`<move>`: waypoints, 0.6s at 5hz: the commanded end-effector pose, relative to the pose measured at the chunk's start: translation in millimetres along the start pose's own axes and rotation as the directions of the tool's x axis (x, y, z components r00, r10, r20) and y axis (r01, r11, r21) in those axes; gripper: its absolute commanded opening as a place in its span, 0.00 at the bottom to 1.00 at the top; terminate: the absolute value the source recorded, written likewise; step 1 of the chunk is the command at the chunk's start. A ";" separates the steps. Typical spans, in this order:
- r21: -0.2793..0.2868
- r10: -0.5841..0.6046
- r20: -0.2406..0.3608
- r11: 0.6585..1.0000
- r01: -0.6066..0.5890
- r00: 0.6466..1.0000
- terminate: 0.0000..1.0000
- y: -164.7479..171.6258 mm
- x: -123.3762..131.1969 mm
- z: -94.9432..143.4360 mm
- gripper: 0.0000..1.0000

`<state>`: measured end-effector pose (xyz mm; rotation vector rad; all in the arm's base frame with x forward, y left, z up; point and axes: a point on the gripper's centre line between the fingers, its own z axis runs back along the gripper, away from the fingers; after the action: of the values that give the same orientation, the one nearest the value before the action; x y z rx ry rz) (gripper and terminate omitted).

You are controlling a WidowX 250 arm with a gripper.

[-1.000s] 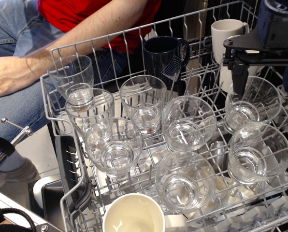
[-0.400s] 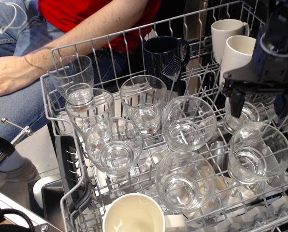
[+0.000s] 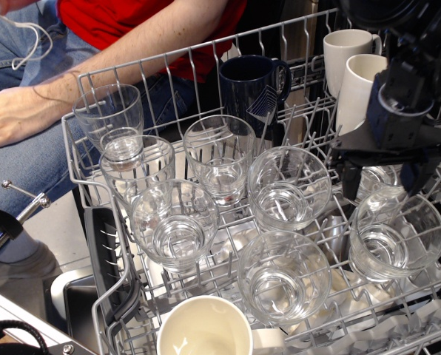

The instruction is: Pick up glass cup

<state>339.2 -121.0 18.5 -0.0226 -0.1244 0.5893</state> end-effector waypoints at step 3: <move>-0.026 0.082 0.040 0.996 -0.081 0.996 0.00 -13.1 25.1 -36.6 1.00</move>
<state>359.3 -115.9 -34.8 0.0006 -0.1221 0.6558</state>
